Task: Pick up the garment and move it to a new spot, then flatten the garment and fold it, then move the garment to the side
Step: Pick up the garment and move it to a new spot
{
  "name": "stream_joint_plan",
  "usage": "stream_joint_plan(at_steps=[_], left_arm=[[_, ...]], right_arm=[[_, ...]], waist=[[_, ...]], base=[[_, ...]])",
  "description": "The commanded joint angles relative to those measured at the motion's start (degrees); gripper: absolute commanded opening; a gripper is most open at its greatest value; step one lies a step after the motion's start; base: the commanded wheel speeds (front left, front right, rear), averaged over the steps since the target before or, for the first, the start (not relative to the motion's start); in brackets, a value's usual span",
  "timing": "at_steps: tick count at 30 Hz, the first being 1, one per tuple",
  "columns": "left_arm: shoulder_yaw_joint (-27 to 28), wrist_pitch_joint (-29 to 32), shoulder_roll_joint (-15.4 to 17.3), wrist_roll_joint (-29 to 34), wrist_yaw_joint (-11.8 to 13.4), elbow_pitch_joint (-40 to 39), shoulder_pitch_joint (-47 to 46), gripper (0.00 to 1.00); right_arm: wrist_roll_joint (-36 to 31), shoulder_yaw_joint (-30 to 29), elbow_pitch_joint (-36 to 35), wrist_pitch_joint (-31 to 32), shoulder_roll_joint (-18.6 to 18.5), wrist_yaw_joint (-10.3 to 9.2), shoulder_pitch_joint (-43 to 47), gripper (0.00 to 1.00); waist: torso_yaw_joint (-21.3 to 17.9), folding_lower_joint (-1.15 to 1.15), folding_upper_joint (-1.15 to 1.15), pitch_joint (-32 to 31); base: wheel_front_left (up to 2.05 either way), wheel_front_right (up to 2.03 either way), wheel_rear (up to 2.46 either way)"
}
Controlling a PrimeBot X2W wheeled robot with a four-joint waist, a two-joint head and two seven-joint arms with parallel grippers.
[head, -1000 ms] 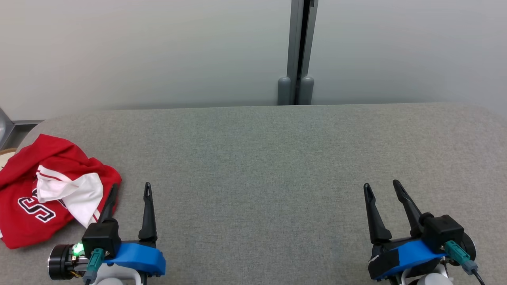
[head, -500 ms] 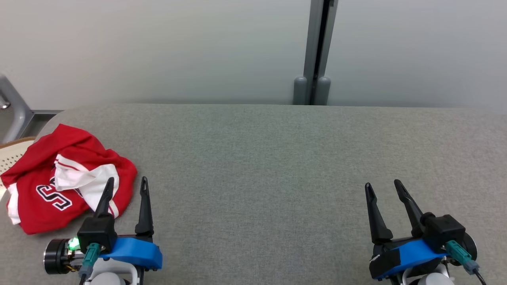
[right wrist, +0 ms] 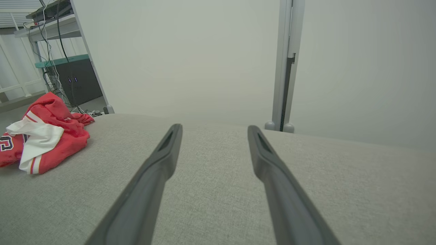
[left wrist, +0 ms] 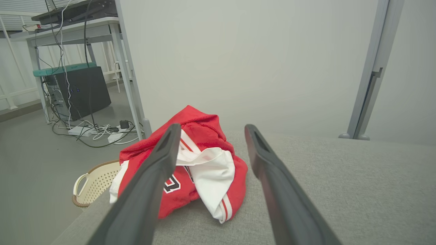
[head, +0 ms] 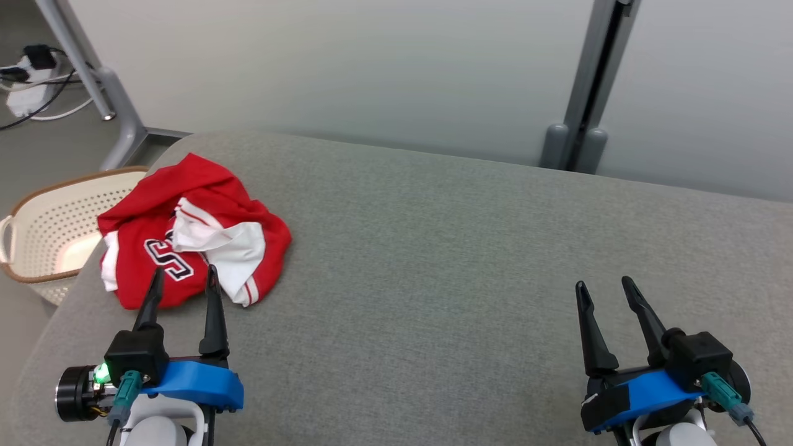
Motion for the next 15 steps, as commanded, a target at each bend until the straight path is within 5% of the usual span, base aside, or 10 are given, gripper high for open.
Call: stream_joint_plan(at_steps=[1, 15], left_arm=[[-0.04, -0.16, 0.45, -0.39, 0.20, -0.06, -1.05, 1.00], [0.31, -0.18, 0.84, -1.44, 0.84, -0.28, -1.27, 1.00]], right_arm=[[-0.53, -0.11, -0.09, -0.23, -0.18, 0.13, -0.41, 1.00], [-1.74, -0.51, -0.30, -0.23, -0.19, 0.13, -1.96, 1.00]], waist=[[2.26, 0.00, 0.00, 1.05], [12.45, 0.00, 0.00, 3.06]], base=[[0.00, 0.00, 0.00], [0.00, 0.00, 0.00]])
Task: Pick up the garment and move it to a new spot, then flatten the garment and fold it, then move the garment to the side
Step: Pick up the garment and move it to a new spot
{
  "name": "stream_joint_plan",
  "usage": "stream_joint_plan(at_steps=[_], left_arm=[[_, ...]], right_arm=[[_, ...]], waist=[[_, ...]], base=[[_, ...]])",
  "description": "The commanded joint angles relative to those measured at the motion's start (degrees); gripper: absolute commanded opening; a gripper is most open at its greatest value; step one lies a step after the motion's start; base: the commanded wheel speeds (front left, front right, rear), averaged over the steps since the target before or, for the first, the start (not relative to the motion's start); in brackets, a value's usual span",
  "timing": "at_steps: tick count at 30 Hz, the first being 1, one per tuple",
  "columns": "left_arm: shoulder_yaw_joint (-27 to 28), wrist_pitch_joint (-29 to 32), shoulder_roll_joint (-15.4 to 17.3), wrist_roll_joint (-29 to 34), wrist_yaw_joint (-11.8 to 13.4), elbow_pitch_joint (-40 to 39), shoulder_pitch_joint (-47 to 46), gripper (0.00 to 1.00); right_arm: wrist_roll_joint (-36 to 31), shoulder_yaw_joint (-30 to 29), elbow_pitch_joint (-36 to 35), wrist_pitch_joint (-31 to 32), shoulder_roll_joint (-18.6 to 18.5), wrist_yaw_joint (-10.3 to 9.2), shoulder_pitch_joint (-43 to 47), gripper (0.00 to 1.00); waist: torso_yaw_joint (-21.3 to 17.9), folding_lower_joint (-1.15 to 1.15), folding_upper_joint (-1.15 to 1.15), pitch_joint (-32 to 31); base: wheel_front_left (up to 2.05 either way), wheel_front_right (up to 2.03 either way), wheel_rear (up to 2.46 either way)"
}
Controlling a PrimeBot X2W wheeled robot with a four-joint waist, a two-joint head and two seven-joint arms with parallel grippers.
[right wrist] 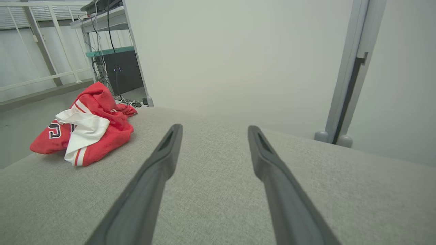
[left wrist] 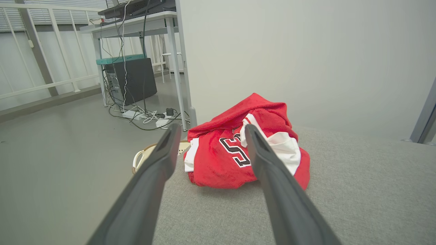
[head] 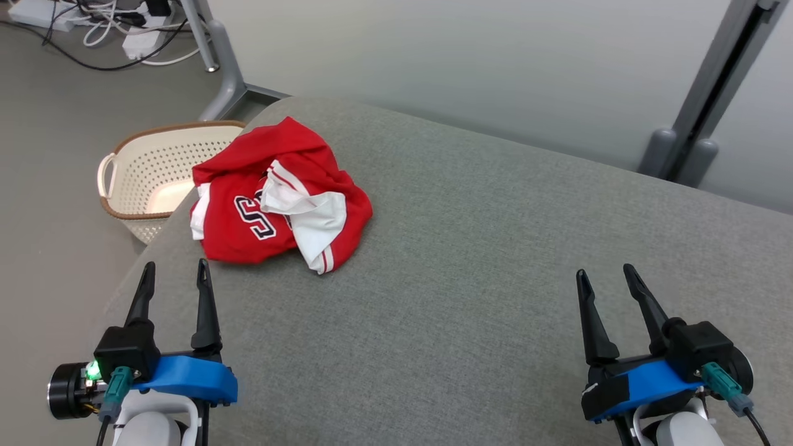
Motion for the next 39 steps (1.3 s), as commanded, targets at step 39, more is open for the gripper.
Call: stream_joint_plan(at_steps=[39], left_arm=[[7.83, 3.65, 12.45, -5.33, -1.41, 6.44, -26.44, 1.00]], right_arm=[[-4.53, 0.77, -10.33, 3.89, -3.61, 0.07, -7.82, 1.00]], waist=[[-15.21, 0.00, 0.00, 18.36]], base=[[0.00, 0.00, 0.00]])
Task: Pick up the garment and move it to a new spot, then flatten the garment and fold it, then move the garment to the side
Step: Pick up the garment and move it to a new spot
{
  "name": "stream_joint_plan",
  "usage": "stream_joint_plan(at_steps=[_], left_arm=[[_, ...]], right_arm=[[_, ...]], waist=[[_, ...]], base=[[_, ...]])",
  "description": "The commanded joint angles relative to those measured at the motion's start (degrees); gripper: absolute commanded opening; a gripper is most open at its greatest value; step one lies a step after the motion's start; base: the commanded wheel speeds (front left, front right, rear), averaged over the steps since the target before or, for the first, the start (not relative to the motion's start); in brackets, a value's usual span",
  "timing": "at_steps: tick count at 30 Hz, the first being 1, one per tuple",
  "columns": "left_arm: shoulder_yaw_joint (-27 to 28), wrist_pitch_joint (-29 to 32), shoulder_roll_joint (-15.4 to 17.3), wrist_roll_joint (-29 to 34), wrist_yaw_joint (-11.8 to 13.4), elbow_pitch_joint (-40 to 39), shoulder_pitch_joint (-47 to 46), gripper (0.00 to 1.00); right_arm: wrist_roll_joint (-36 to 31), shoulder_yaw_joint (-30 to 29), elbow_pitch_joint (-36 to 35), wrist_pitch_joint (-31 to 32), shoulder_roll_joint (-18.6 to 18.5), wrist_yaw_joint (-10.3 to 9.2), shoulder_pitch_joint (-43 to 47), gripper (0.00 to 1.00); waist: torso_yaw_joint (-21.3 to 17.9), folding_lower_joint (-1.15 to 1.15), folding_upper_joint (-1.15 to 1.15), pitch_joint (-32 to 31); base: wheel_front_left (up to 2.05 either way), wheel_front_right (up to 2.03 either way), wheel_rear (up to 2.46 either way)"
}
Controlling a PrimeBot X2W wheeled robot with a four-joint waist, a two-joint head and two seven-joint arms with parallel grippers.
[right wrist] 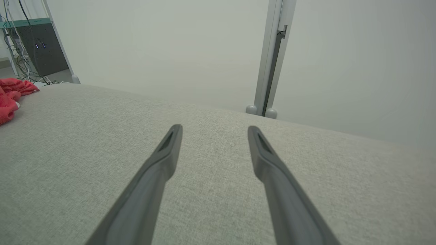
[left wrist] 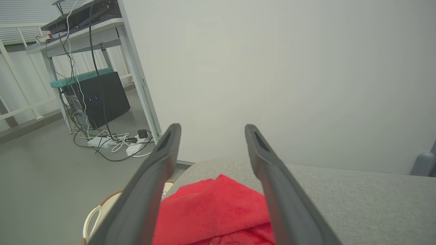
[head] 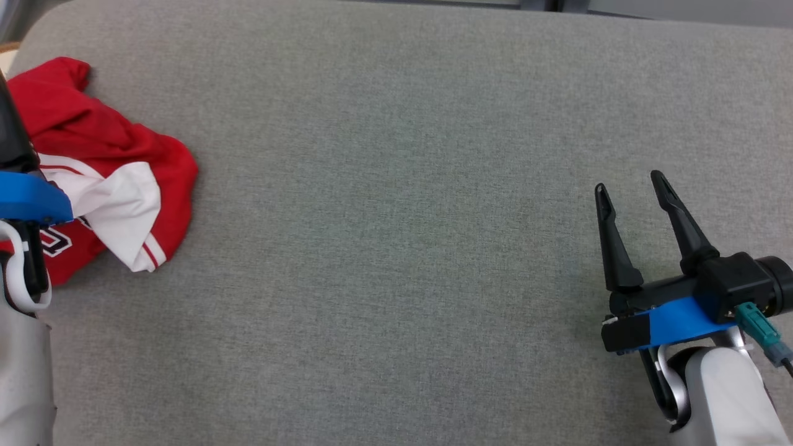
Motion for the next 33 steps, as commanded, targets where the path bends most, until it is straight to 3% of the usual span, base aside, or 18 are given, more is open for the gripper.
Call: stream_joint_plan(at_steps=[1, 9, 20, 21, 22, 26, 33], left_arm=[[0.35, 0.59, 0.52, -0.48, -0.28, 1.53, -1.37, 1.00], [0.02, 3.92, -0.56, -3.20, -1.80, 12.64, -3.95, 1.00], [-1.42, 5.89, -2.03, -5.73, -4.28, 28.16, -5.04, 0.97], [-1.71, 5.93, -1.87, -5.71, -4.52, 29.33, -5.27, 0.44], [-1.98, 5.73, -1.75, -5.69, -4.77, 30.30, -5.64, 0.00], [-3.32, 3.38, -0.72, -4.93, -5.30, 32.67, -7.35, 0.00], [-5.23, -2.40, 0.30, -2.63, -4.64, 28.79, -10.82, 0.00]], right_arm=[[-0.26, -0.01, -0.88, 0.29, -0.41, 0.01, -0.72, 1.00], [-0.58, -0.69, -4.45, 1.05, -0.98, 0.01, -1.04, 1.00], [-0.26, 0.74, -3.86, 1.34, -0.57, 0.01, -1.73, 1.00], [-0.12, 0.88, -3.68, 1.20, -0.61, 0.01, -1.73, 1.00], [0.02, 0.99, -3.55, 1.13, -0.64, 0.01, -1.65, 1.00], [0.43, 1.02, -2.67, 0.56, -0.60, 0.01, -1.03, 1.00], [1.28, 0.92, -1.29, -0.91, -0.02, 0.01, 0.61, 1.00]], waist=[[-0.53, -0.02, 0.00, 0.86], [-1.55, -0.02, 0.00, 4.24], [-2.21, -0.02, 0.00, 4.56], [-2.38, -0.02, 0.00, 4.26], [-2.53, -0.02, 0.00, 3.97], [-3.26, -0.02, 0.00, 2.05], [-4.19, -0.02, 0.00, -2.60]], base=[[0.00, 0.00, 0.00], [0.00, 0.00, 0.00], [0.00, 0.00, 0.00], [0.00, 0.00, 0.00], [0.00, 0.00, 0.00], [0.00, 0.00, 0.00], [0.00, 0.00, 0.00]])
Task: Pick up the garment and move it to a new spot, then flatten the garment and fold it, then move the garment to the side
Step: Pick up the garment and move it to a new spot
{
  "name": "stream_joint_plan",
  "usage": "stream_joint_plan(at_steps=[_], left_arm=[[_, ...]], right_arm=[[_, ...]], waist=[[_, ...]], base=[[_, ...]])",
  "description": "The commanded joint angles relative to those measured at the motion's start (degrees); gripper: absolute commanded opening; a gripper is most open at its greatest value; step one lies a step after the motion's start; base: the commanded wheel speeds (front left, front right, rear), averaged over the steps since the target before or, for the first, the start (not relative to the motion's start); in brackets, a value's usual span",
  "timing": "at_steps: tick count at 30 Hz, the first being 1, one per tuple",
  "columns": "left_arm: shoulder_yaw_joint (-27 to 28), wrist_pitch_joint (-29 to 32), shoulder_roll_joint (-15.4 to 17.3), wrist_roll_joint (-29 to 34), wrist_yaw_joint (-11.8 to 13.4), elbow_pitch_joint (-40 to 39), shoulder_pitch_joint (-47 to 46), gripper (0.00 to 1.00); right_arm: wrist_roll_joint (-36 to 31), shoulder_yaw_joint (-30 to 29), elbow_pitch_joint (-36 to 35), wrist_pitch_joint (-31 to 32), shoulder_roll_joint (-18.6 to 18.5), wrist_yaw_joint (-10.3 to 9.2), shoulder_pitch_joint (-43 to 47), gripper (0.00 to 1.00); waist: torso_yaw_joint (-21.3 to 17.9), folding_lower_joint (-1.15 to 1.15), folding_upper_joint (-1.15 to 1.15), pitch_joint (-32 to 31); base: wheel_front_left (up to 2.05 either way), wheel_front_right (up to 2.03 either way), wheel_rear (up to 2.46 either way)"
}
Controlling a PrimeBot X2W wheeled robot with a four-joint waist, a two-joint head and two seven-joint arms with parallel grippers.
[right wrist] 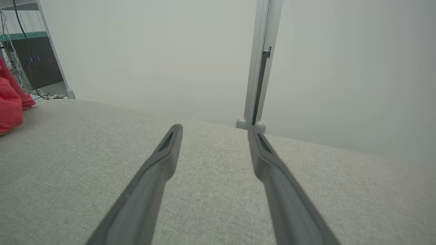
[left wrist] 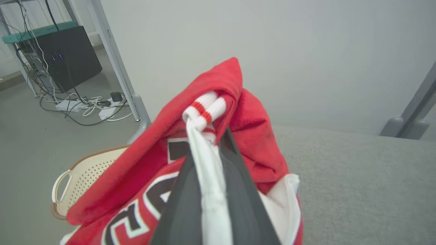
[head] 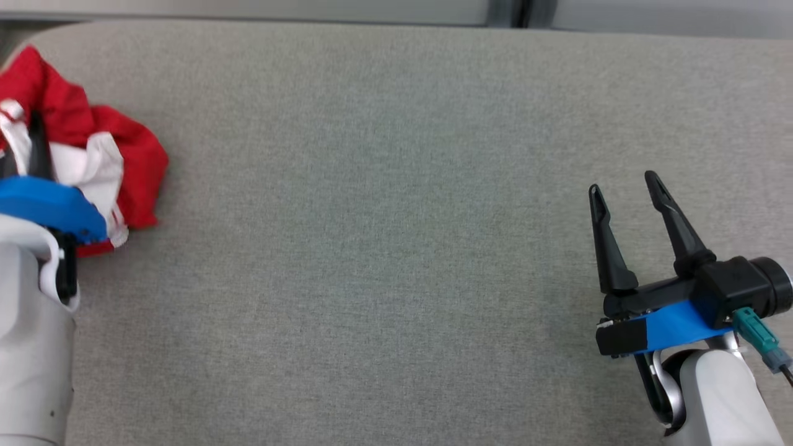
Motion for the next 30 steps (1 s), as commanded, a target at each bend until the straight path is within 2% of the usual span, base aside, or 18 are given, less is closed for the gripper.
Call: stream_joint_plan(at_steps=[1, 10, 20, 26, 30], left_arm=[[-0.17, -0.92, 0.71, 0.51, 0.25, -2.01, -1.56, 0.00], [-3.22, -1.59, 0.16, 2.89, 0.22, -18.60, -4.01, 0.00], [-7.29, 6.53, -3.31, 2.25, 0.52, -38.69, -6.53, 0.00], [-11.31, 10.11, -6.32, 1.90, 0.01, -43.79, -7.34, 0.00], [-14.20, 10.72, -8.09, 1.37, -0.29, -43.63, -5.55, 0.00]], right_arm=[[0.59, 0.11, 0.47, -0.59, 0.29, 0.01, 0.86, 1.00], [2.42, 0.52, 3.40, -2.37, 1.04, 0.01, 2.62, 1.00], [5.76, 1.05, 5.14, -3.33, 1.12, 0.01, 3.43, 1.00], [7.45, 1.43, 5.52, -3.46, 1.13, 0.01, 3.15, 1.00], [8.22, 1.65, 4.88, -3.47, 1.13, 0.01, 2.84, 1.00]], waist=[[-1.14, 0.00, 0.00, -1.90], [-5.17, 0.00, 0.00, -8.04], [-14.81, 0.00, 0.00, -10.69], [-20.93, 0.00, 0.00, -9.86], [-23.75, 0.00, 0.00, -9.33]], base=[[0.00, 0.00, 0.00], [0.00, 0.00, 0.00], [0.00, 0.00, 0.00], [0.00, 0.00, 0.00], [0.00, 0.00, 0.00]])
